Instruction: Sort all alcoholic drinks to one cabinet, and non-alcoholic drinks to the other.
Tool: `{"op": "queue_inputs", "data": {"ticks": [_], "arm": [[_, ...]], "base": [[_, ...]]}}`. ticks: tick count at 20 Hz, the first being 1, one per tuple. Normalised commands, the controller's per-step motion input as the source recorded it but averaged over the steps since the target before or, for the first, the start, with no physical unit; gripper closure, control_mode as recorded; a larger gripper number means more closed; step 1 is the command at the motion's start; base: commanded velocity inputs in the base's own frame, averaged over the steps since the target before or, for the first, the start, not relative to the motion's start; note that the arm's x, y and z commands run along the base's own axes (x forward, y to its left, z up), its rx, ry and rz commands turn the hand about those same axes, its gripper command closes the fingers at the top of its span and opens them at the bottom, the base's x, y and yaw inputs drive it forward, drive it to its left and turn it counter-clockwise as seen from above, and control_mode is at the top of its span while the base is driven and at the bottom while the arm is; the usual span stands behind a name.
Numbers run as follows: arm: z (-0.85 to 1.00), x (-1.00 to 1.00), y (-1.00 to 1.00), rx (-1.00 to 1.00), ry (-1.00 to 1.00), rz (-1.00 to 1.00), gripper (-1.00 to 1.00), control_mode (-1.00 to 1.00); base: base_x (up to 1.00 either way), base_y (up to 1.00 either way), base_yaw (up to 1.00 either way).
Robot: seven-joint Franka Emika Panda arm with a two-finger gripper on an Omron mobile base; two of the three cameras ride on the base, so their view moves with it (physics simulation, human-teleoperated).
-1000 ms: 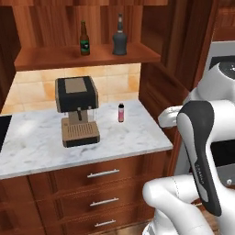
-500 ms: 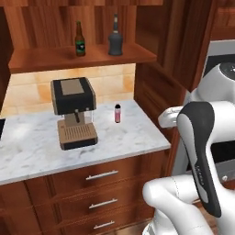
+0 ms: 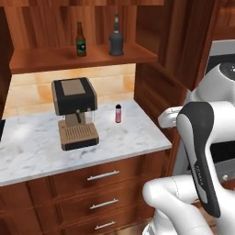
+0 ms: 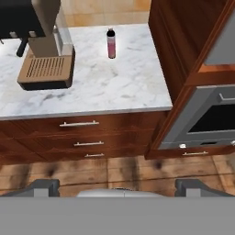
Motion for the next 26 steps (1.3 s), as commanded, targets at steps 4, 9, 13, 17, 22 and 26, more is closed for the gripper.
{"op": "queue_inputs", "data": {"ticks": [4,9,13,17,22,26], "arm": [[0.00,0.00,0.00,0.00,0.00,0.00,-1.00,1.00],[0.00,0.00,0.00,0.00,0.00,0.00,-1.00,1.00],[0.00,0.00,0.00,0.00,0.00,0.00,-1.00,1.00],[0.00,0.00,0.00,0.00,0.00,0.00,-1.00,1.00],[0.00,0.00,0.00,0.00,0.00,0.00,-1.00,1.00],[0.00,0.11,0.00,0.00,0.02,0.00,-1.00,-1.00]], "base": [[0.34,0.28,0.02],[0.25,0.46,0.16],[0.53,0.46,0.15],[0.93,0.35,0.09],[0.99,0.12,0.00],[0.52,0.00,0.00]]}}
